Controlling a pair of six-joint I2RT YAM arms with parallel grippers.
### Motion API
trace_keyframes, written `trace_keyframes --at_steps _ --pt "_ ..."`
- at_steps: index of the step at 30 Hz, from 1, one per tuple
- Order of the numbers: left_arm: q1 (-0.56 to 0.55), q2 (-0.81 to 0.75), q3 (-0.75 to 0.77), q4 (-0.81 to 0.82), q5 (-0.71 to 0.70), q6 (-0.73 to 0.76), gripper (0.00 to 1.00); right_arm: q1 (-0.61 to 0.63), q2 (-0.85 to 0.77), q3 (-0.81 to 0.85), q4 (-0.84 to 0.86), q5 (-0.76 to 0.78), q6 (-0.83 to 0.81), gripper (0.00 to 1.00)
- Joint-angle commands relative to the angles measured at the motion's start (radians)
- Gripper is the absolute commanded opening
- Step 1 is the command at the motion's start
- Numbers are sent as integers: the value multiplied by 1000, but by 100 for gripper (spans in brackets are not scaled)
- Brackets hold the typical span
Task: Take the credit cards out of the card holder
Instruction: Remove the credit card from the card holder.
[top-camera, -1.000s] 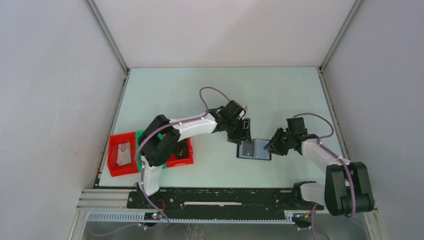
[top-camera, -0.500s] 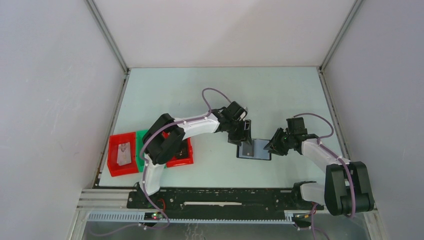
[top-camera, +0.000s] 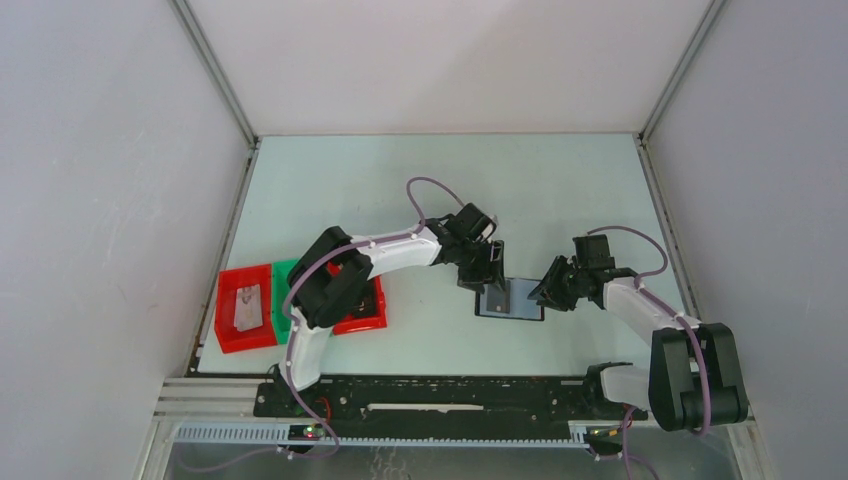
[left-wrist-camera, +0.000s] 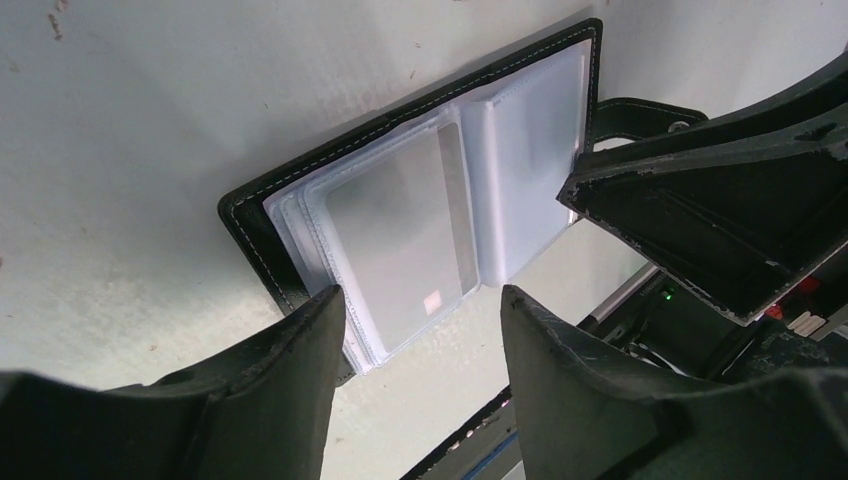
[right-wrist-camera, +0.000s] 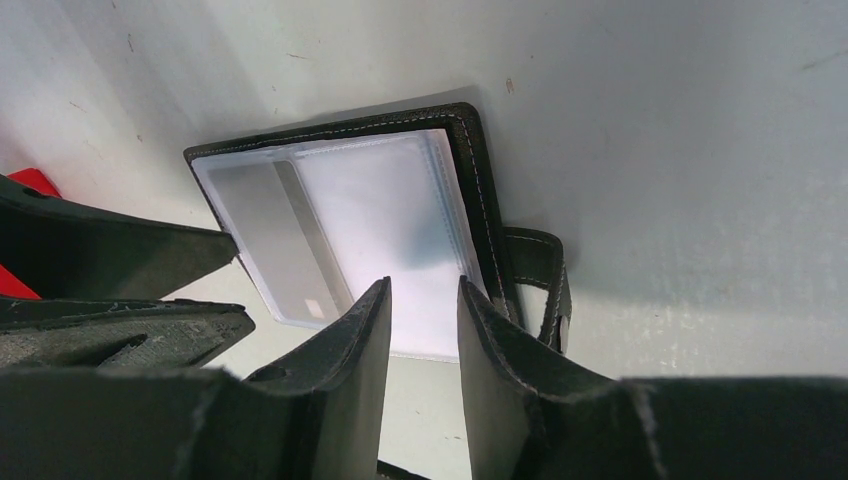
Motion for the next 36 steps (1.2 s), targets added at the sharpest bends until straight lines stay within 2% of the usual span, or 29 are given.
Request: trace_keyframes --at_steps 1,15,25,36 --pt "-12 8 56 19 45 -4 63 -3 1 35 13 14 -17 39" --pt "-11 24 71 100 155 -49 63 -3 14 35 13 20 -21 39" --pt "-12 -3 63 27 57 -13 65 -67 -56 35 -34 62 -56 40" --pt "-11 11 54 21 55 -18 65 -84 30 35 2 56 -57 39"
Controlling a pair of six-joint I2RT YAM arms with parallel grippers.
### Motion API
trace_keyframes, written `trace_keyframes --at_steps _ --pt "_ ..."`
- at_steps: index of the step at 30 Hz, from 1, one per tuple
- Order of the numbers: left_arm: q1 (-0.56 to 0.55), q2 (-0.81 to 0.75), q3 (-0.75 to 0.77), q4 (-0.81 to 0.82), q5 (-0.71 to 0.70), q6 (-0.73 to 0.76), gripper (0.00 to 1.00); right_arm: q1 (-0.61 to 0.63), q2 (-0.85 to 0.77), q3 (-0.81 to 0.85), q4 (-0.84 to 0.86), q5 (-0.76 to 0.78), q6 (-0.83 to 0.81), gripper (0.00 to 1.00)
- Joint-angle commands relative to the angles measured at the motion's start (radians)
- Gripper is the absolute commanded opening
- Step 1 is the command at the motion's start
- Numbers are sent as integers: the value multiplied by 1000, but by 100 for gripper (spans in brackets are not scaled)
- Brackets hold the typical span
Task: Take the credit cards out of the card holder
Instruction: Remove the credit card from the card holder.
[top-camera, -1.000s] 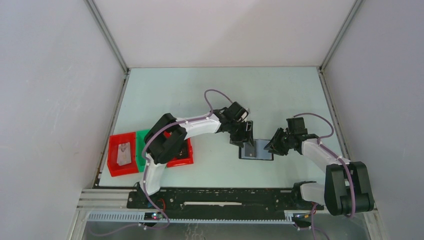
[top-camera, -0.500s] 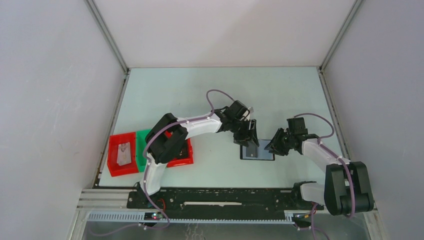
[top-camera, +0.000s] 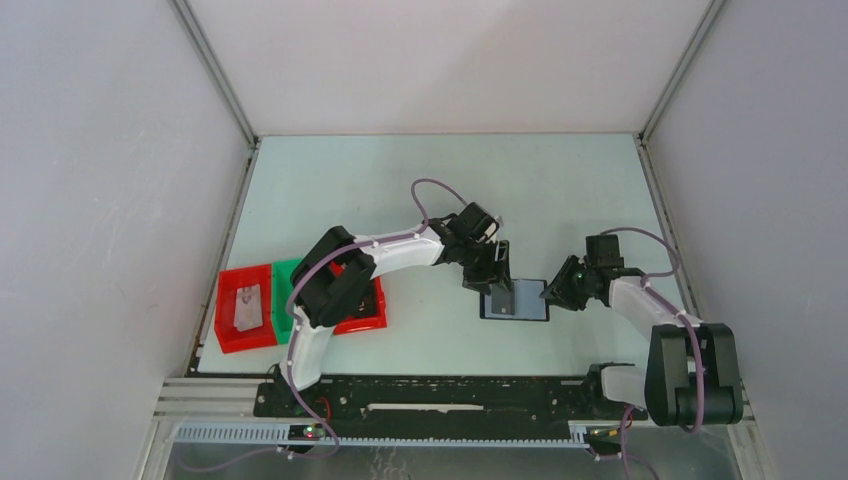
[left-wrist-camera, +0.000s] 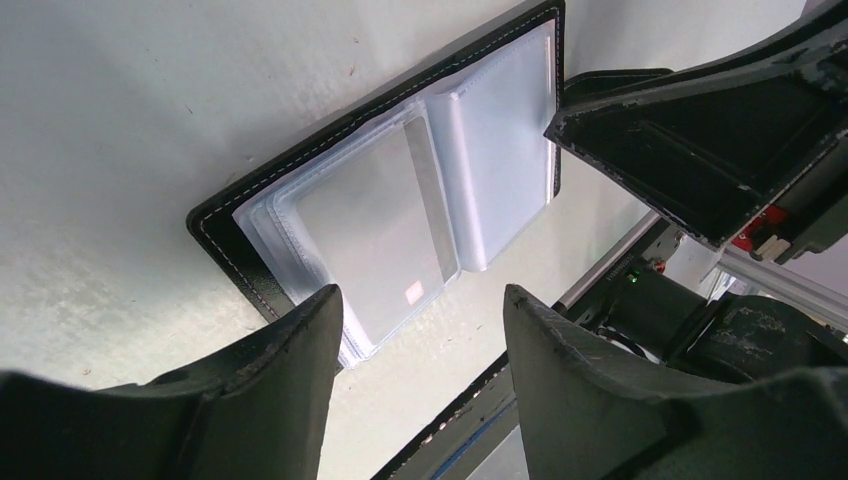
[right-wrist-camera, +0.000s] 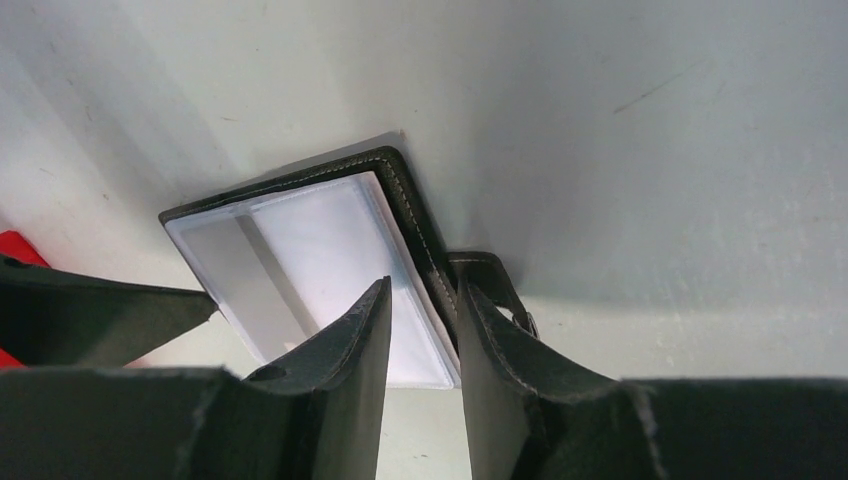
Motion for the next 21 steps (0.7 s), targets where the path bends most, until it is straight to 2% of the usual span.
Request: trace_keyframes --at_steps 1,11,17,21 --pt "-6 -7 34 -1 -10 7 65 4 41 33 24 3 -22 39" --pt "-6 3 34 0 -5 1 64 41 57 33 34 1 -7 39" --pt "-6 -51 14 -58 -152 24 69 42 59 32 34 1 -9 38" --pt "-6 -53 9 -65 -156 26 69 43 61 30 38 0 -8 38"
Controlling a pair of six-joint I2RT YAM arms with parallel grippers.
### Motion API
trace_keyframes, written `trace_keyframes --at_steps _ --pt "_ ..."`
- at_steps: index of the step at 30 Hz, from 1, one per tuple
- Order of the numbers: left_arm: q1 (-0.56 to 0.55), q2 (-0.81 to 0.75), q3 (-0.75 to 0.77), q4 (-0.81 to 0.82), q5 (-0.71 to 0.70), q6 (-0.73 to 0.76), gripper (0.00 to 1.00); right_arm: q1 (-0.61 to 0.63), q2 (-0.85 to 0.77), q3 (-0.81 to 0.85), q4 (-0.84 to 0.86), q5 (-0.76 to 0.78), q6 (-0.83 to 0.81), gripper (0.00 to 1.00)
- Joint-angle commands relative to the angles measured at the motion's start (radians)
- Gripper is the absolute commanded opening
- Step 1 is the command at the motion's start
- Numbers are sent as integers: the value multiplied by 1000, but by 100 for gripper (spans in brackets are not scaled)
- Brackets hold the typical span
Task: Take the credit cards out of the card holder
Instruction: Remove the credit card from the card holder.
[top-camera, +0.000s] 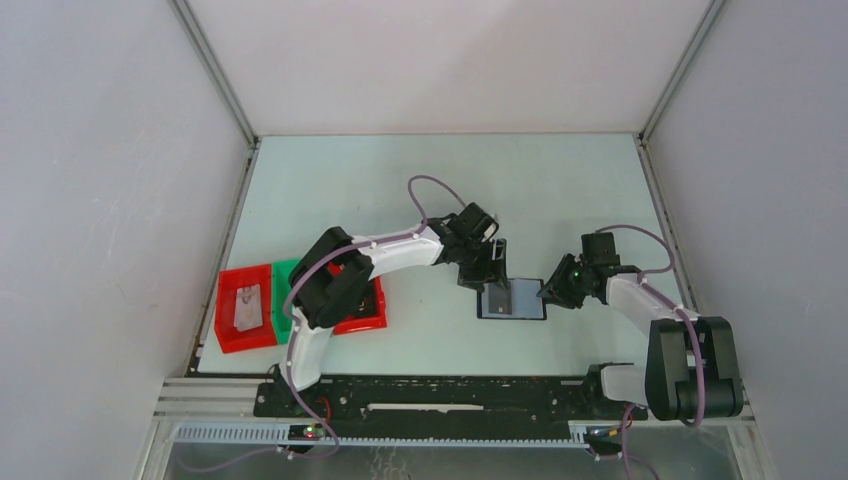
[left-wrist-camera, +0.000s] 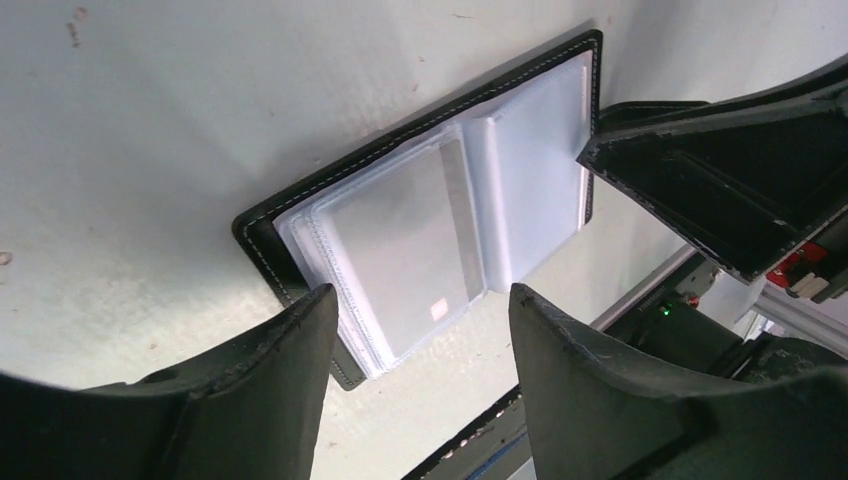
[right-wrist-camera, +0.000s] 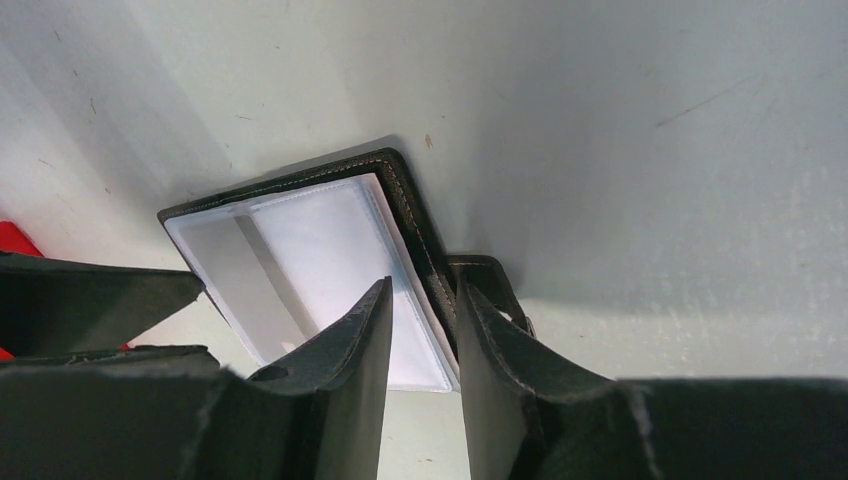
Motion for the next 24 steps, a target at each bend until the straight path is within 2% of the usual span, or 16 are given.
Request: trace_keyframes --at_steps 1,24 --pt "-5 -37 8 -29 -51 20 68 10 17 16 16 1 -7 38" --pt "-19 15 69 -13 44 33 66 12 20 15 15 4 -9 38"
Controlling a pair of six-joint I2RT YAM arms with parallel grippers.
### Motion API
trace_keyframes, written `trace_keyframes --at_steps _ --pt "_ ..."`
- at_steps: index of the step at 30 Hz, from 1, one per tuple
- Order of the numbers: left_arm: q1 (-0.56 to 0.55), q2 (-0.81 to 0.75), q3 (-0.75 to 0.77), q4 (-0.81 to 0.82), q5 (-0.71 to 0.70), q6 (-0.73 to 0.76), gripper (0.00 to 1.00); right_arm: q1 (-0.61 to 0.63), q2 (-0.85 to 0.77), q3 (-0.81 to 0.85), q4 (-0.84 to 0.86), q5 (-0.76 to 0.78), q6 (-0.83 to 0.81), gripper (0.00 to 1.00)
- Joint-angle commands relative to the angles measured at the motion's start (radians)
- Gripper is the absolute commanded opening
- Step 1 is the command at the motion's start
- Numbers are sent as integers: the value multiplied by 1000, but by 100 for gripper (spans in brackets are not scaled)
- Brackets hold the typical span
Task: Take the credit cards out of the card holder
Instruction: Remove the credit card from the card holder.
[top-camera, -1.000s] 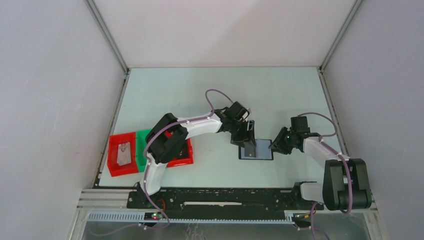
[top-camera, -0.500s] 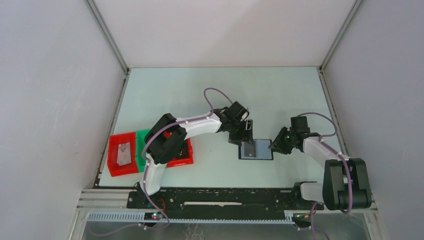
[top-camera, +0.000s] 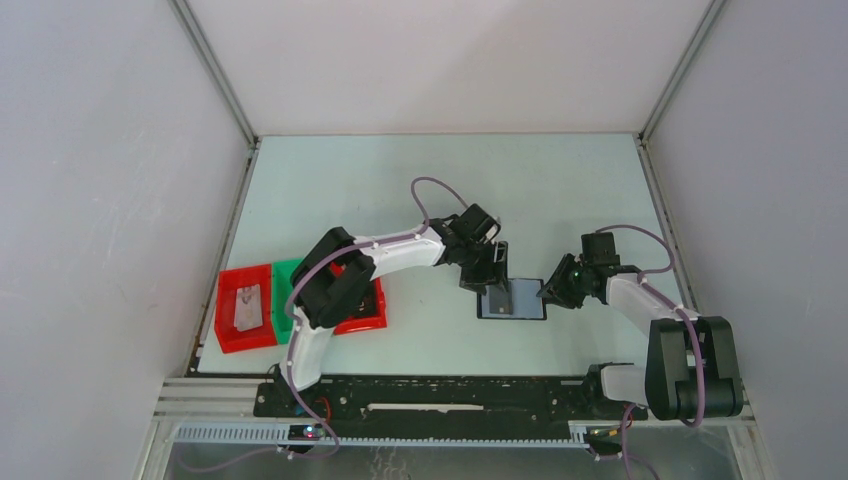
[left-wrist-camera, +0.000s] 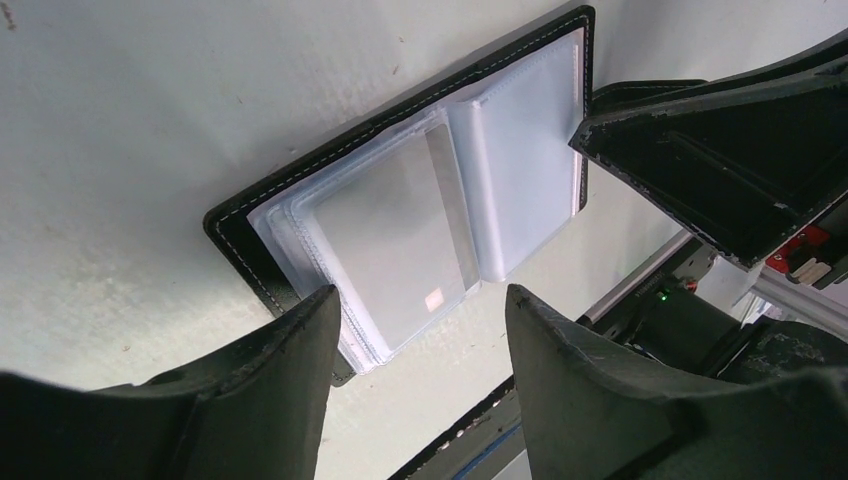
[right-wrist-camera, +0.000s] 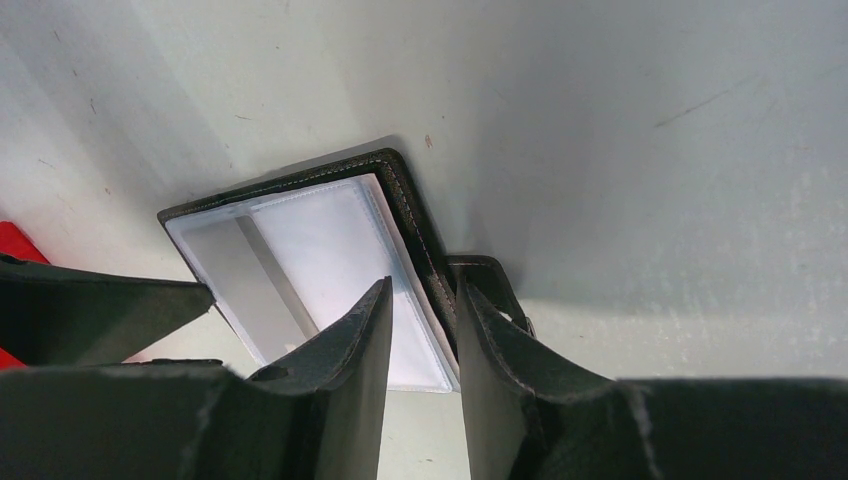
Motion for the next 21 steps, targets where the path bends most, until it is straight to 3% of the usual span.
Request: trace_keyframes --at_steps 1,11,16,21 --pt "-10 12 65 3 32 25 66 12 19 15 14 5 -9 38" --pt "-10 31 91 4 53 15 67 12 9 2 15 6 -7 38" --pt "-12 10 89 -43 -39 28 68 12 8 -1 17 5 -5 38" --pt "-13 18 80 -48 -36 21 68 12 11 -1 20 3 -4 38"
